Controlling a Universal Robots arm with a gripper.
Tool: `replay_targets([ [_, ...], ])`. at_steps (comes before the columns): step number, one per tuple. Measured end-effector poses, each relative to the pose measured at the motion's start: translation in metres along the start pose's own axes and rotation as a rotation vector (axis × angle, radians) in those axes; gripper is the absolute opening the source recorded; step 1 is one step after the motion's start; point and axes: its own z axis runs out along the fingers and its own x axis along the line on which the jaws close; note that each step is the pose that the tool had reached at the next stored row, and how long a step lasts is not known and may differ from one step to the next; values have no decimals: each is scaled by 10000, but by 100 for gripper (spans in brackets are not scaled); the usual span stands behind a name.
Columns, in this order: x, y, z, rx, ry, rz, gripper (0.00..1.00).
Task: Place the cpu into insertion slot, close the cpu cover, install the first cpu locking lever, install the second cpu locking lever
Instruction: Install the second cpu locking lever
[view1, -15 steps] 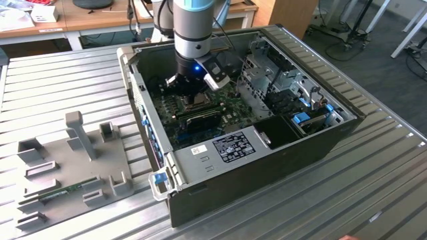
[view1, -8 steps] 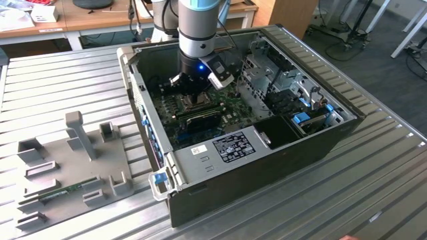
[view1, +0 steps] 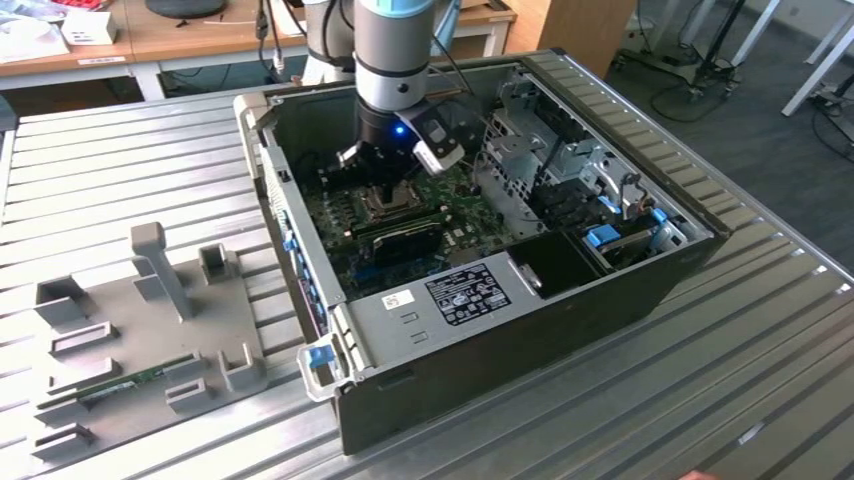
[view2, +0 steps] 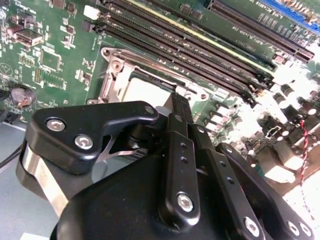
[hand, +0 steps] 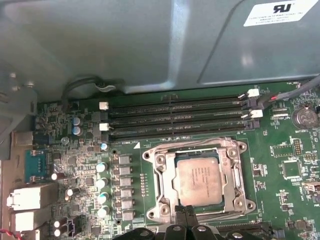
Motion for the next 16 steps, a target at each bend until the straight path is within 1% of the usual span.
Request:
replay_targets([
  [3, -20, 7, 2, 0, 0, 0, 10],
  [8, -99, 31, 9, 0, 0, 1, 10],
  [11, -133, 58, 14, 0, 0, 0, 10],
  [16, -150, 125, 25, 0, -1, 0, 10],
])
